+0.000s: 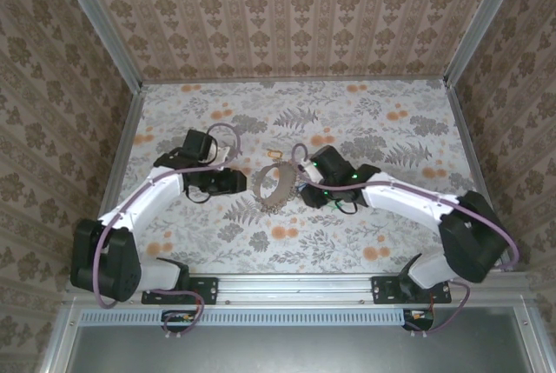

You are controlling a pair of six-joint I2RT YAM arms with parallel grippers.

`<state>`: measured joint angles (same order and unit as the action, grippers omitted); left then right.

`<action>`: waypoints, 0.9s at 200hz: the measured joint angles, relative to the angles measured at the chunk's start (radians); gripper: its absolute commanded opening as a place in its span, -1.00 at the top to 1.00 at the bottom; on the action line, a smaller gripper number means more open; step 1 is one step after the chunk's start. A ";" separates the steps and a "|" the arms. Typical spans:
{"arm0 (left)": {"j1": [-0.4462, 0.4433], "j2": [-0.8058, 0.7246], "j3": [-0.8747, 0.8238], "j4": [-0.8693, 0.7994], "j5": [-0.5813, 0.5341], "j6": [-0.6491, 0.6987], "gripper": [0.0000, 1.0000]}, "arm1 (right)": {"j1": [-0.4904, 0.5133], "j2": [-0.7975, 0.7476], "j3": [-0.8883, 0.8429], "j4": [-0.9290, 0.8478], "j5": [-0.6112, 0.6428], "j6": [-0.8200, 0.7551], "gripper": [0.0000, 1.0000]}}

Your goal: Put the keys on the keyring

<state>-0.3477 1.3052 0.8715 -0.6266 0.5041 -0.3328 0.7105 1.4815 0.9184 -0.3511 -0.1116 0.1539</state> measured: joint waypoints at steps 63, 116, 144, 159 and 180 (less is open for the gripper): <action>0.055 -0.028 -0.074 -0.010 0.008 -0.032 0.08 | 0.083 0.175 0.097 0.005 -0.118 0.015 0.30; 0.070 -0.056 -0.099 -0.005 0.007 -0.044 0.08 | 0.138 0.328 0.301 -0.119 0.022 0.169 0.28; 0.080 -0.063 -0.121 0.007 0.004 -0.056 0.08 | 0.145 0.373 0.373 -0.182 0.074 0.247 0.24; 0.081 -0.064 -0.124 0.007 0.004 -0.057 0.07 | 0.151 0.407 0.410 -0.211 0.108 0.280 0.19; 0.081 -0.064 -0.126 0.013 0.004 -0.057 0.07 | 0.158 0.448 0.440 -0.242 0.140 0.308 0.15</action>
<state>-0.2665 1.2411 0.7456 -0.6140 0.5079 -0.3897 0.8680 1.9293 1.3586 -0.5930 0.0284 0.4618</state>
